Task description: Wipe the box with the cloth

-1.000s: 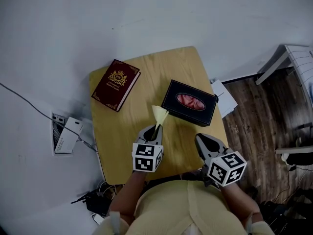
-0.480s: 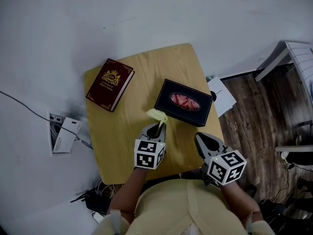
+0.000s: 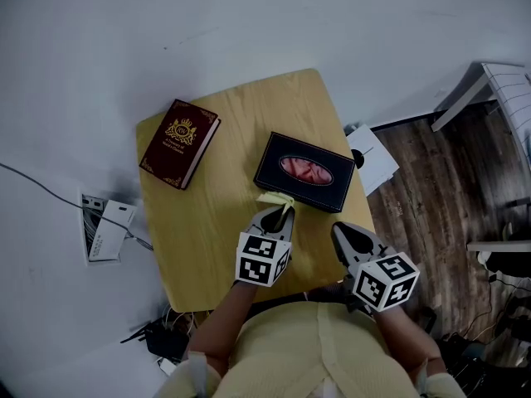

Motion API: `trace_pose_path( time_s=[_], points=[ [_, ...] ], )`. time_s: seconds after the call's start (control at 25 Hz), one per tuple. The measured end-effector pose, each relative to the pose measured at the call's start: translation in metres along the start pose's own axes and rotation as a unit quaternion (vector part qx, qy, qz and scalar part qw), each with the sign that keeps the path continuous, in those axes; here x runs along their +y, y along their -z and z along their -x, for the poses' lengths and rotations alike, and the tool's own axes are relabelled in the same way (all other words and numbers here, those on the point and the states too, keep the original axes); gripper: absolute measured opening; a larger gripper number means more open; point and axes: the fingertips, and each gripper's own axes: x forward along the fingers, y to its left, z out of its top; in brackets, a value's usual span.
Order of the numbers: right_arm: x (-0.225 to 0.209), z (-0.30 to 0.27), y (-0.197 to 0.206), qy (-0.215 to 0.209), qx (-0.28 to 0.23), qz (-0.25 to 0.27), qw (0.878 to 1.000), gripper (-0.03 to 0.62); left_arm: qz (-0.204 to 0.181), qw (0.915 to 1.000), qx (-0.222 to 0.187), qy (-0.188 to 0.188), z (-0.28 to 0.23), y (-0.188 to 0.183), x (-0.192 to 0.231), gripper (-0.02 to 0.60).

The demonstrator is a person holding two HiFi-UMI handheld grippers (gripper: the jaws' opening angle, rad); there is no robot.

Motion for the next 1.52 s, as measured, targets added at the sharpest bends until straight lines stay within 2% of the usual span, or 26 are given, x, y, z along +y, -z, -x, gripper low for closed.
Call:
trace_pose_path(
  time_s=[0.52, 1.04, 1.32, 1.52],
  points=[
    [-0.017, 0.018, -0.001, 0.02, -0.019, -0.025, 0.999, 0.032, -0.039, 0.9959, 0.027, 0.077, -0.023, 0.006, -0.062, 0.029],
    [-0.04, 0.04, -0.005, 0.049, -0.038, -0.031, 0.998, 0.031, -0.085, 0.9826, 0.05, 0.158, -0.04, 0.013, -0.123, 0.029],
    [-0.048, 0.044, -0.012, 0.055, -0.047, -0.032, 0.997, 0.032, -0.092, 0.976, 0.047, 0.191, -0.029, 0.007, -0.144, 0.029],
    [-0.046, 0.042, -0.018, 0.051, -0.049, -0.025, 0.997, 0.032, -0.067, 0.9736, 0.031, 0.216, -0.006, -0.007, -0.153, 0.029]
  ],
)
